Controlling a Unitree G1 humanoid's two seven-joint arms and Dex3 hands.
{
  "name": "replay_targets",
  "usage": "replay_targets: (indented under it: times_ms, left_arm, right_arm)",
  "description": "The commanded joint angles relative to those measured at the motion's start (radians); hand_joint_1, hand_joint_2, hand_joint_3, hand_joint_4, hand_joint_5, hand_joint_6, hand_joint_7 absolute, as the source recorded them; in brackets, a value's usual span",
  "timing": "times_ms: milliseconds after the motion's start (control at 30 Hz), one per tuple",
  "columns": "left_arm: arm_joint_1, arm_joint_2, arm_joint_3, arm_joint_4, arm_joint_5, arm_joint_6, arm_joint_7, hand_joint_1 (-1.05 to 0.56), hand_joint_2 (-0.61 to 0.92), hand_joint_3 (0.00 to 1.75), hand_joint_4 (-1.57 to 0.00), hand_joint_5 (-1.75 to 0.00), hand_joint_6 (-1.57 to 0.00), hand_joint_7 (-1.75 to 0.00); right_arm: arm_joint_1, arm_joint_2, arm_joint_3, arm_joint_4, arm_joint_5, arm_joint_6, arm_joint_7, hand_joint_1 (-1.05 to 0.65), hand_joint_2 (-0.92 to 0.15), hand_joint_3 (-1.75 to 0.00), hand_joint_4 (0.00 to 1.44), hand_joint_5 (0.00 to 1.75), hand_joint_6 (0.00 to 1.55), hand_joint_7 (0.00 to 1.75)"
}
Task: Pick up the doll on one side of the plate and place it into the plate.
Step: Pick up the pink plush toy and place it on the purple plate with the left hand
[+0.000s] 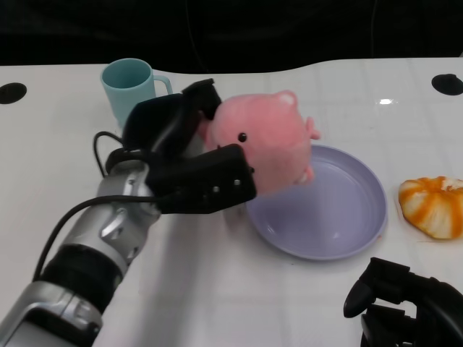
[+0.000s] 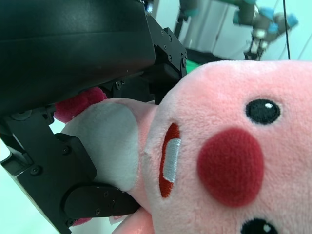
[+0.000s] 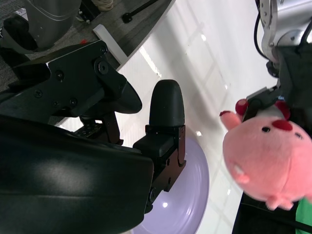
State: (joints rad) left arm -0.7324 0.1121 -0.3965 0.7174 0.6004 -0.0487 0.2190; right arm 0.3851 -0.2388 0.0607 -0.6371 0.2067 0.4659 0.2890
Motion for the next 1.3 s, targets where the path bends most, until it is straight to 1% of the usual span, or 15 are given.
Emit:
replay_targets:
  times_ms: [33,133,267,367,567,900,967,1000,1033,1067,1133,1167,1200,1233,1300]
  left_arm:
    - [-0.052,-0.035,-0.027,0.025,0.021,0.055,-0.038,-0.20,0.54,0.97,-0.92,-1.75,-0.73,-1.75]
    - [-0.073,-0.066,-0.044,0.046,0.027,0.076,-0.050,-0.20,0.56,0.92,-0.91,-1.75,-0.71,-1.75]
    - [-0.111,-0.111,-0.069,0.094,0.035,0.093,-0.052,-0.21,0.59,0.92,-0.89,-1.75,-0.69,-1.75]
    - [-0.139,-0.140,-0.072,0.140,0.026,0.088,-0.040,-0.21,0.62,0.87,-0.88,-1.75,-0.68,-1.75]
    - [-0.192,-0.198,-0.084,0.244,0.024,0.070,-0.030,-0.23,0.66,0.84,-0.89,-1.75,-0.67,-1.75]
    - [-0.257,-0.267,-0.084,0.385,0.010,0.036,-0.029,-0.23,0.67,0.82,-0.87,-1.75,-0.64,-1.75]
    - [-0.268,-0.276,-0.085,0.406,0.012,0.038,-0.031,-0.22,0.66,0.80,-0.84,-1.75,-0.62,-1.74]
    - [-0.274,-0.280,-0.084,0.415,0.010,0.037,-0.038,-0.22,0.67,0.76,-0.83,-1.75,-0.61,-1.74]
    - [-0.279,-0.282,-0.080,0.423,0.005,0.034,-0.050,-0.24,0.69,0.63,-0.78,-1.75,-0.64,-1.52]
    - [-0.282,-0.283,-0.075,0.428,-0.003,0.030,-0.063,-0.27,0.76,0.37,-0.73,-1.68,-0.74,-1.13]
    - [-0.288,-0.285,-0.065,0.437,-0.018,0.024,-0.086,-0.28,0.84,0.11,-0.73,-1.52,-0.88,-0.67]
    - [-0.291,-0.286,-0.063,0.440,-0.023,0.024,-0.093,-0.27,0.87,0.07,-0.74,-1.48,-0.92,-0.53]
    - [-0.294,-0.287,-0.062,0.443,-0.027,0.026,-0.101,-0.26,0.89,0.05,-0.75,-1.47,-0.94,-0.44]
    - [-0.295,-0.287,-0.062,0.443,-0.030,0.028,-0.109,-0.26,0.90,0.05,-0.74,-1.49,-0.90,-0.36]
    - [-0.295,-0.285,-0.064,0.439,-0.034,0.030,-0.120,-0.29,0.92,0.07,-0.57,-1.43,-0.75,-0.23]
  right_arm:
    - [0.006,-0.007,0.004,-0.007,0.000,-0.012,0.001,-0.05,-0.65,-1.19,0.67,1.75,0.51,1.59]
    - [0.007,-0.006,0.009,-0.015,0.000,-0.003,-0.005,-0.05,-0.65,-1.19,0.67,1.75,0.50,1.59]
    - [0.009,-0.005,0.015,-0.022,0.000,0.004,-0.011,-0.05,-0.65,-1.19,0.66,1.75,0.50,1.60]
    - [0.009,-0.003,0.017,-0.021,0.001,-0.002,-0.011,-0.06,-0.65,-1.19,0.66,1.75,0.50,1.60]
    - [0.012,-0.008,0.025,-0.014,-0.006,-0.027,-0.001,-0.04,-0.64,-1.20,0.68,1.75,0.51,1.61]
    - [0.023,-0.008,0.038,-0.028,-0.011,-0.019,-0.008,-0.06,-0.63,-1.23,0.67,1.75,0.52,1.60]
    - [0.024,-0.009,0.042,-0.025,-0.015,-0.032,-0.004,-0.06,-0.63,-1.23,0.67,1.75,0.52,1.60]
    - [0.023,-0.009,0.044,-0.024,-0.018,-0.036,-0.004,-0.06,-0.63,-1.23,0.67,1.75,0.52,1.60]
    - [0.023,-0.009,0.046,-0.023,-0.021,-0.039,-0.004,-0.06,-0.62,-1.24,0.68,1.75,0.52,1.60]
    - [0.023,-0.010,0.047,-0.023,-0.023,-0.041,-0.005,-0.06,-0.62,-1.24,0.68,1.75,0.52,1.60]
    - [0.022,-0.008,0.047,-0.023,-0.021,-0.038,-0.006,-0.06,-0.61,-1.25,0.68,1.75,0.52,1.60]
    - [0.021,-0.007,0.047,-0.025,-0.019,-0.033,-0.008,-0.06,-0.61,-1.25,0.68,1.75,0.52,1.60]
    - [0.021,-0.006,0.046,-0.029,-0.017,-0.025,-0.010,-0.06,-0.61,-1.25,0.68,1.75,0.52,1.60]
    - [0.021,-0.006,0.045,-0.031,-0.015,-0.021,-0.011,-0.06,-0.61,-1.25,0.68,1.75,0.52,1.60]
    - [0.021,-0.005,0.043,-0.033,-0.010,-0.018,-0.011,-0.06,-0.61,-1.25,0.67,1.75,0.52,1.60]
